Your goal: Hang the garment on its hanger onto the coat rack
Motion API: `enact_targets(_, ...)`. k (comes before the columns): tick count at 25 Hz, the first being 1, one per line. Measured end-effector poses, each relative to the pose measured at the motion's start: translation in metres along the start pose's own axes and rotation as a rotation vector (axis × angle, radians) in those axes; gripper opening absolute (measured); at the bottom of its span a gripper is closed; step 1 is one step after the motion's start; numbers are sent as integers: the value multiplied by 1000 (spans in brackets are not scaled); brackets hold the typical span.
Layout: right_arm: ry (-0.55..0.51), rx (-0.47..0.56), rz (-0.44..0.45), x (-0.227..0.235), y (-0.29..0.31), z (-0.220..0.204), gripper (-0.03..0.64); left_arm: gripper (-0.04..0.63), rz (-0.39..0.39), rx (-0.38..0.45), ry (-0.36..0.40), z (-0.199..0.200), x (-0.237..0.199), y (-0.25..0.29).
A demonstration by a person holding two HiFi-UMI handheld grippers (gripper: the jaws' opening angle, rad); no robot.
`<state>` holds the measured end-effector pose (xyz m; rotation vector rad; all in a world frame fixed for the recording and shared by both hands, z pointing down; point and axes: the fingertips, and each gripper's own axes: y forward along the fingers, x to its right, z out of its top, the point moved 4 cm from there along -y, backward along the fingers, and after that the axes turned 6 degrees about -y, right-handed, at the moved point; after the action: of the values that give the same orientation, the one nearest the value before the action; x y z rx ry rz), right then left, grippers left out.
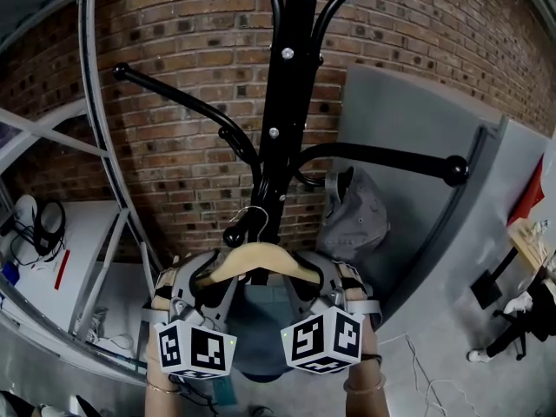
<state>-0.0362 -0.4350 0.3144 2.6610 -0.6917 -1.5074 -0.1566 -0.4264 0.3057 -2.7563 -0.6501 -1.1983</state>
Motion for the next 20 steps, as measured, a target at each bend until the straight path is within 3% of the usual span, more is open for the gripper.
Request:
enact_targets(5, 4, 14, -3, 3, -6, 2, 123, 173, -29, 34, 29, 9, 1, -9)
enact_targets(10, 5, 32, -4, 4, -19, 7, 160, 176, 14, 36, 52, 13, -5, -24)
enact_targets(20, 25, 97, -2, -5, -48, 19, 169, 175, 48, 33, 19, 15, 0, -55)
